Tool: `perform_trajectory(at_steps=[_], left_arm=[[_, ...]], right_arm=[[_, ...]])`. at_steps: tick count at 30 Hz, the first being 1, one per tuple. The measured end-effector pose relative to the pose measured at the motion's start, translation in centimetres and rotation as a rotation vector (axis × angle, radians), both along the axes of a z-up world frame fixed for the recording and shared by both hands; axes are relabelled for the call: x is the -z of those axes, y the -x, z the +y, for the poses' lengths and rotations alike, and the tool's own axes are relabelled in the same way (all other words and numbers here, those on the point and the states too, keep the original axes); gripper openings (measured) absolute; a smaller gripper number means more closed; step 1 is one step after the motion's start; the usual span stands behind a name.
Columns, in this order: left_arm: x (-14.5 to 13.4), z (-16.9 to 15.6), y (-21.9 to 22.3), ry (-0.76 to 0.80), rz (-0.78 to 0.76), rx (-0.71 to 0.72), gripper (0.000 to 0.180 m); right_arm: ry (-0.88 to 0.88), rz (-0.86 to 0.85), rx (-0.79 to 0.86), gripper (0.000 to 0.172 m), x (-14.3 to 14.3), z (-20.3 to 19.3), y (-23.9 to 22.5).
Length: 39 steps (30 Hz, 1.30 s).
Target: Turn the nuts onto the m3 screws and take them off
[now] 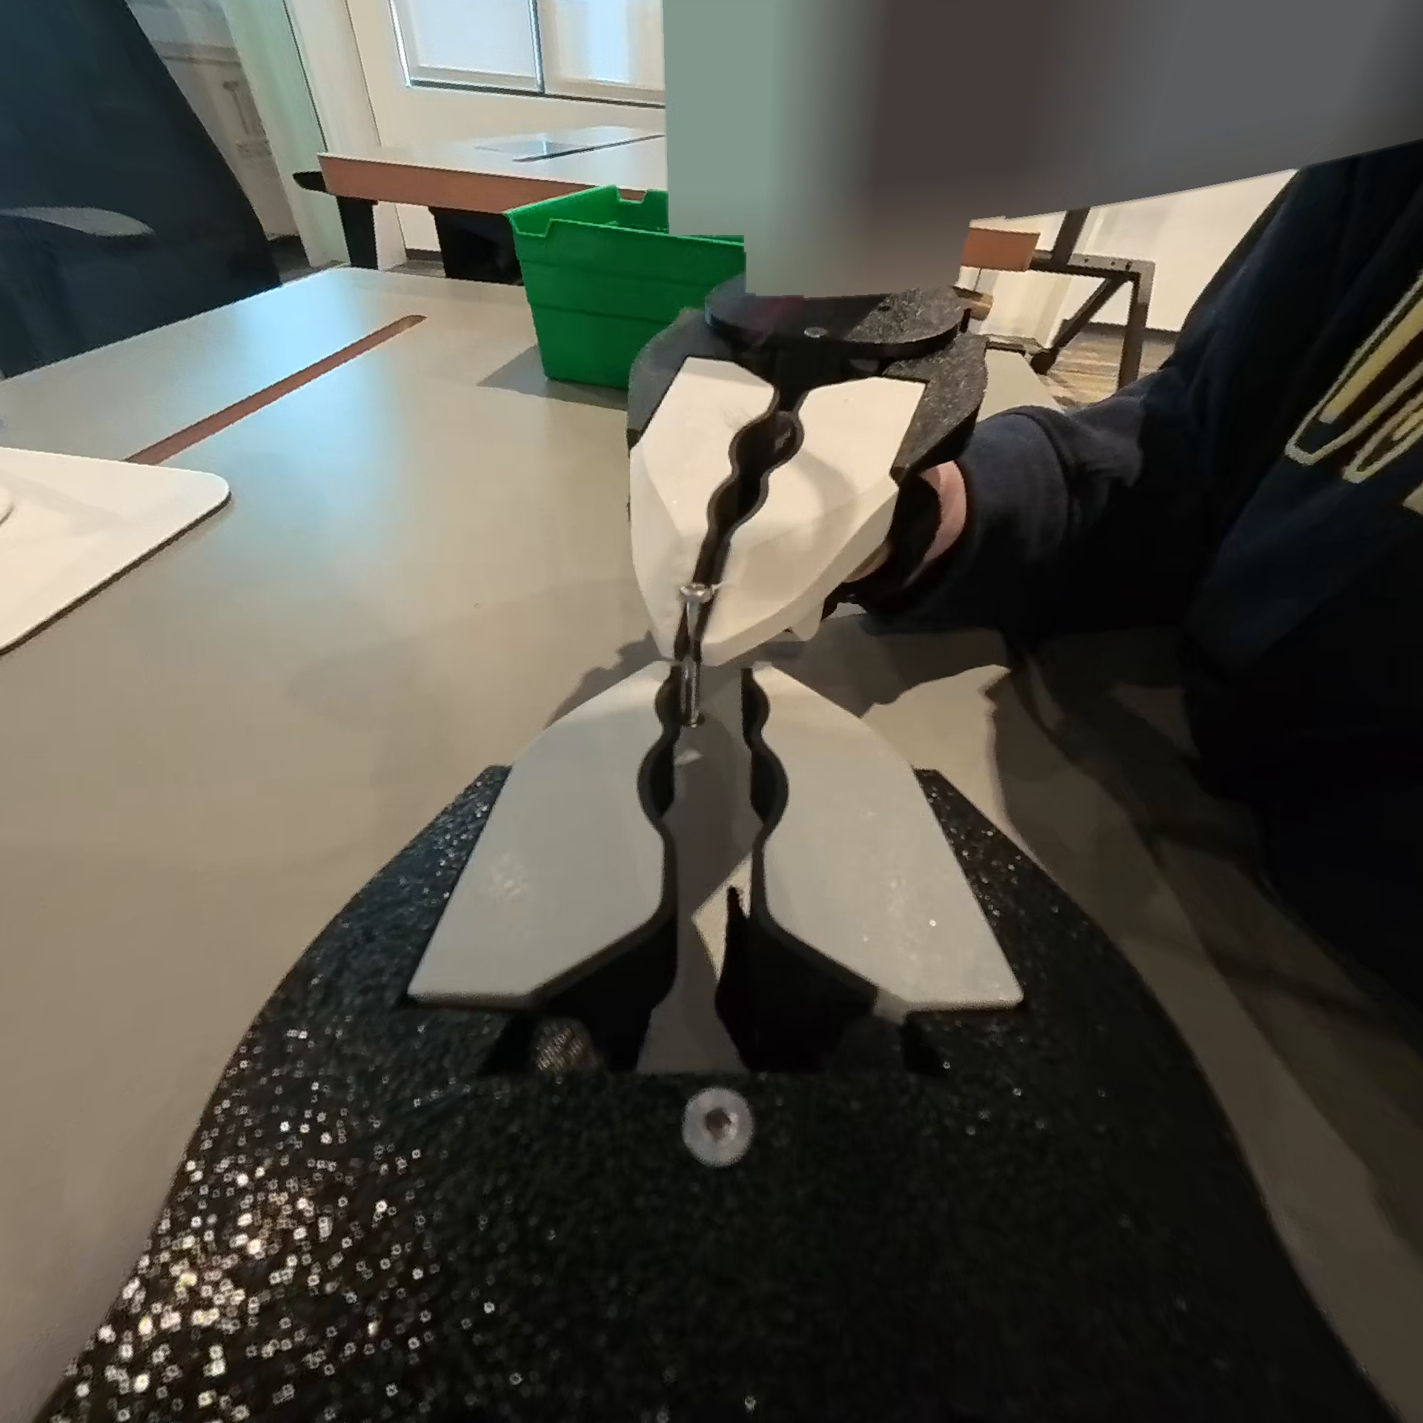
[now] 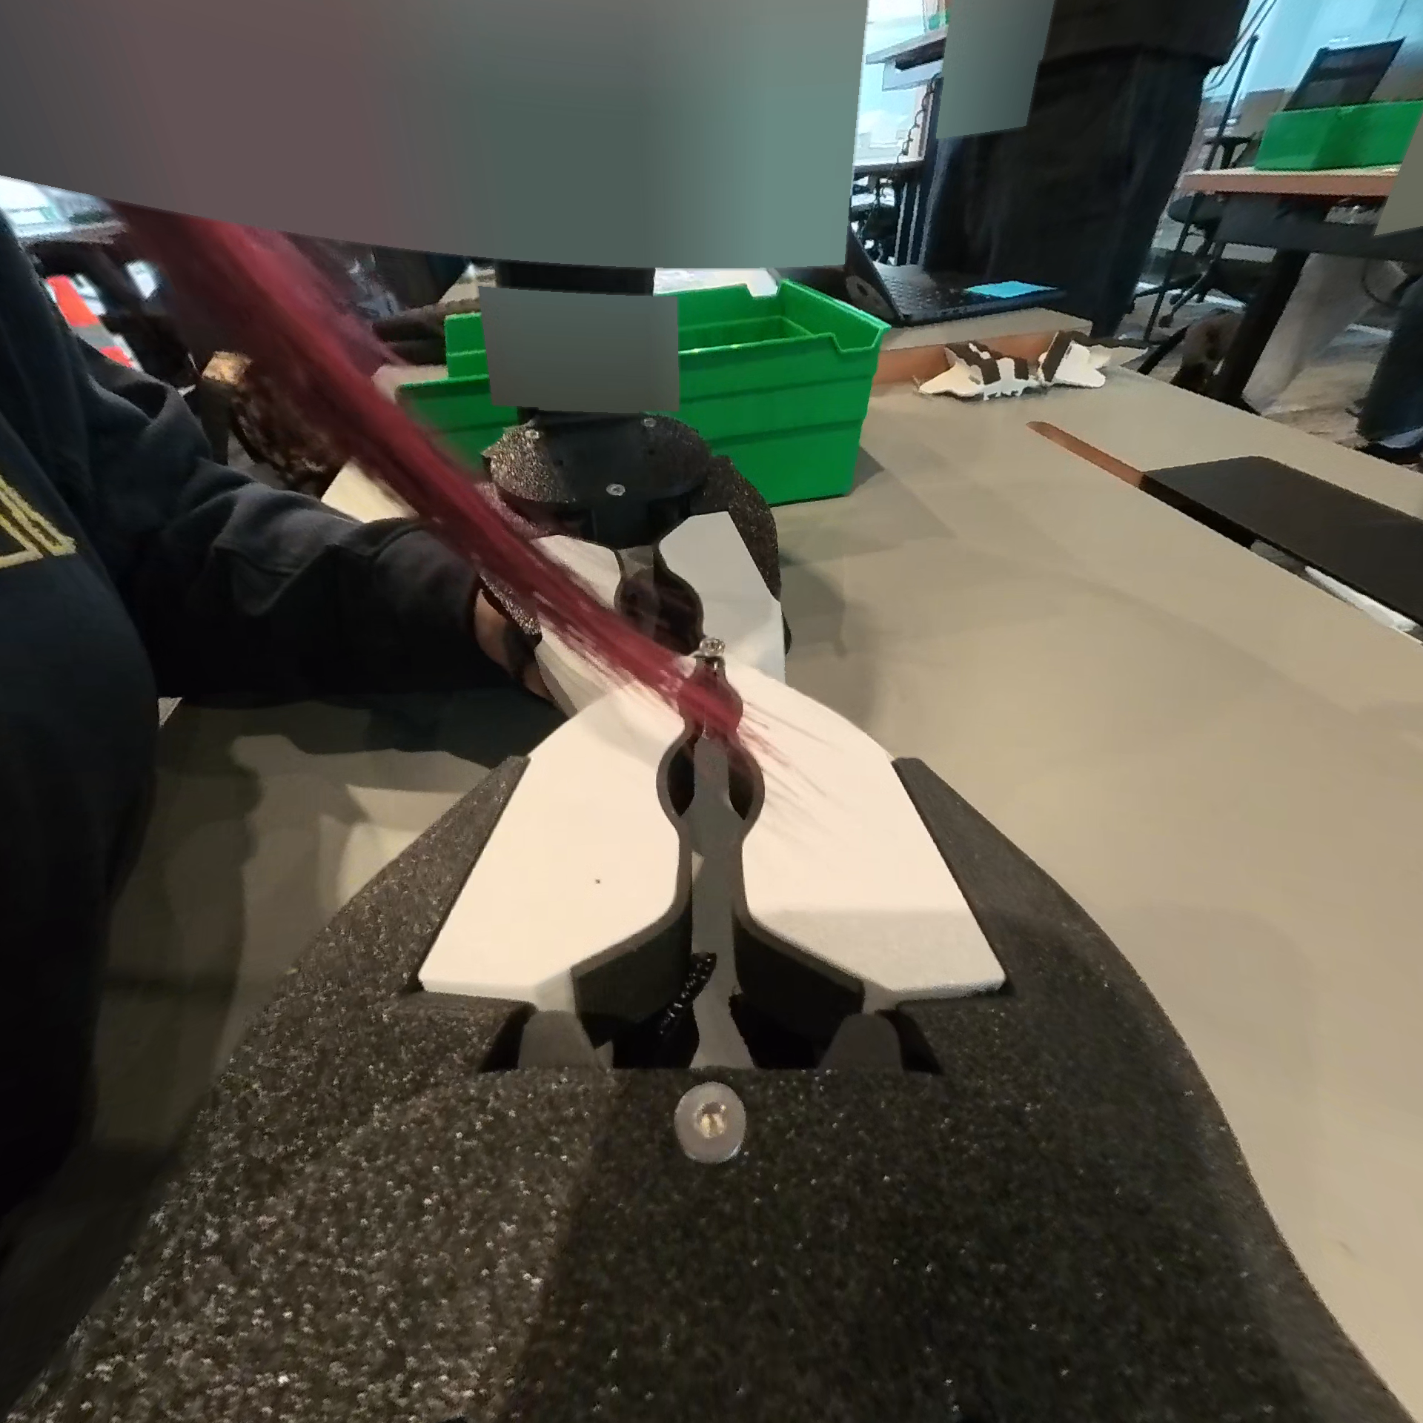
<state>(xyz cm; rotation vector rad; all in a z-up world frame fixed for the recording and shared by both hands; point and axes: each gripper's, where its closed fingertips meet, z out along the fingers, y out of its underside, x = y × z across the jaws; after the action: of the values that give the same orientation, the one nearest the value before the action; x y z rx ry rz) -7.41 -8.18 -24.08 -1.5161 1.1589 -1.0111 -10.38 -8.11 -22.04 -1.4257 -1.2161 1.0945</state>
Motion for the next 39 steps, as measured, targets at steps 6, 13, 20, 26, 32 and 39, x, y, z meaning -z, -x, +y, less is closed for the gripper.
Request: perform_trajectory(at_steps=[6, 13, 20, 26, 32, 39], left_arm=[[0.1, -0.1, -0.2, -0.003, 0.009, 0.01, 0.005], [-0.5, -0.3, -0.1, 0.02, -0.035, 0.016, 0.001], [-0.7, -0.5, 0.0, 0.041, -0.063, 0.053, 0.001], [-0.6, -1.1, -0.2, 0.037, -0.045, 0.079, 0.001], [-0.5, -1.2, -0.4, 0.03, -0.041, 0.081, 0.0], [-0.4, -0.5, -0.5, 0.016, -0.024, -0.008, 0.0]], right_arm=[[-0.006, -0.019, -0.029, 0.003, 0.2, -0.5, 0.3], [-0.003, 0.054, -0.012, 0.018, -0.4, -0.4, 0.0], [0.026, 0.133, -0.04, 0.014, -1.8, -0.4, -0.1], [0.023, 0.107, -0.089, 0.009, -1.6, -1.0, 0.4], [0.01, 0.1, -0.078, 0.005, -1.5, -1.1, 0.4], [0.016, 0.108, 0.156, 0.005, -1.4, -0.2, 0.3]])
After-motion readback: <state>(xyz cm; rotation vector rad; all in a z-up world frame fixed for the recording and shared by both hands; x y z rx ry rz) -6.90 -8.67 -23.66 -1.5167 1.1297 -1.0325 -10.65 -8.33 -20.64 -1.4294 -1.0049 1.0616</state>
